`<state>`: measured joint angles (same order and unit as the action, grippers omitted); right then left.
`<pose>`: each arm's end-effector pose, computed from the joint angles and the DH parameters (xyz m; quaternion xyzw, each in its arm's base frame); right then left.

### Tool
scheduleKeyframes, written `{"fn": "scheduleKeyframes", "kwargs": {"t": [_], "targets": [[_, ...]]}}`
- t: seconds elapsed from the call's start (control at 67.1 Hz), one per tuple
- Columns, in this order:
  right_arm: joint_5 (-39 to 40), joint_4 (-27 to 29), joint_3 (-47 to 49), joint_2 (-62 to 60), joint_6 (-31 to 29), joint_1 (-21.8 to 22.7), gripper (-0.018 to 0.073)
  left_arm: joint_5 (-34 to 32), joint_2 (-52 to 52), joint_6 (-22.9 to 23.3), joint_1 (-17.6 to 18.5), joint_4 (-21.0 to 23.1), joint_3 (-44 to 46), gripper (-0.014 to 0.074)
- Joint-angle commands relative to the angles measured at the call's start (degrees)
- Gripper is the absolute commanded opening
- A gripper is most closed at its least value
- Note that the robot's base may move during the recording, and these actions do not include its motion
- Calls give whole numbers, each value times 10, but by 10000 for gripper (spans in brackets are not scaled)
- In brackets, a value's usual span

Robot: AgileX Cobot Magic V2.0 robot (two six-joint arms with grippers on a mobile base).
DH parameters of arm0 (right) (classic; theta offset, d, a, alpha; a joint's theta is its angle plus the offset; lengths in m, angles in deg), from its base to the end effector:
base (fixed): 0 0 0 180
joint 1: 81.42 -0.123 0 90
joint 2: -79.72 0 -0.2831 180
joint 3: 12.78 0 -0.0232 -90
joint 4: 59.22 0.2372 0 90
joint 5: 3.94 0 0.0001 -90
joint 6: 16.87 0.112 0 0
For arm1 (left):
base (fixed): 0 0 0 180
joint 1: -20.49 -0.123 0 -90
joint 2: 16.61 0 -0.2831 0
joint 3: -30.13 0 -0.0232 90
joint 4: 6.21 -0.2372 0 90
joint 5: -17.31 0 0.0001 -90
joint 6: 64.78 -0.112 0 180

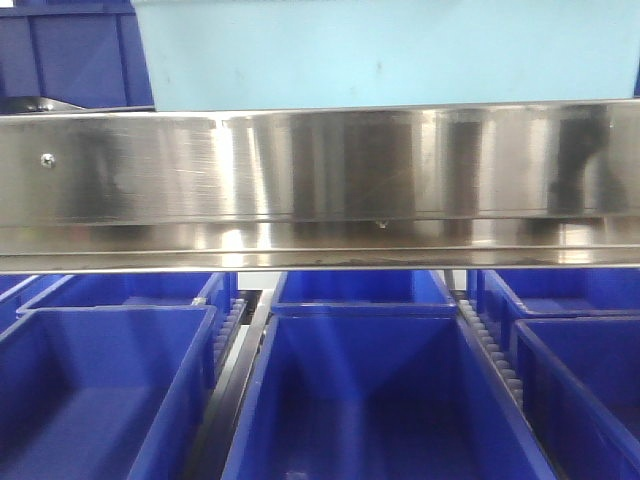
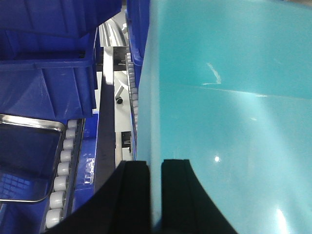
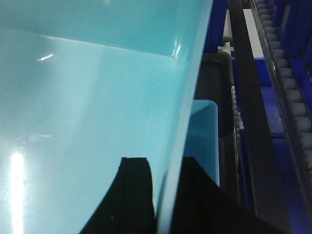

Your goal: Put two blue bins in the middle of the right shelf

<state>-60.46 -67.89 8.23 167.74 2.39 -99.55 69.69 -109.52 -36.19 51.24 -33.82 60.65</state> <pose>0.2823 0.0776 0.4590 0.0018 0.8785 0.0799 0.4710 0.2881 -0.1235 0.4982 0.0362 0.8174 -0.0526 0.5725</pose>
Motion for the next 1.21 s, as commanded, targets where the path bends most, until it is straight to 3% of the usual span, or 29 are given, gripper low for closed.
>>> {"fn": "scheduleKeyframes", "kwargs": {"t": [0.0,0.194,0.358,0.492,0.685,0.79,1.192], "targets": [[26,10,4,-4,-12,-4,-165,-53,5,1,5,14,6,-111],[47,0,4,-4,-12,-3,-165,-63,5,1,5,18,6,-111],[49,-78,4,-4,-12,-3,-165,-85,3,1,5,20,6,-111],[38,-118,4,-4,-11,-2,-165,-59,-15,1,5,88,-1,-111],[53,-136,-8,13,33,11,-165,-88,-57,1,12,72,-23,-111],[100,-136,-18,23,50,22,-165,-124,-68,1,8,65,-23,-111],[144,-136,-25,53,52,22,-165,-135,-86,1,8,39,-42,-111]]}}
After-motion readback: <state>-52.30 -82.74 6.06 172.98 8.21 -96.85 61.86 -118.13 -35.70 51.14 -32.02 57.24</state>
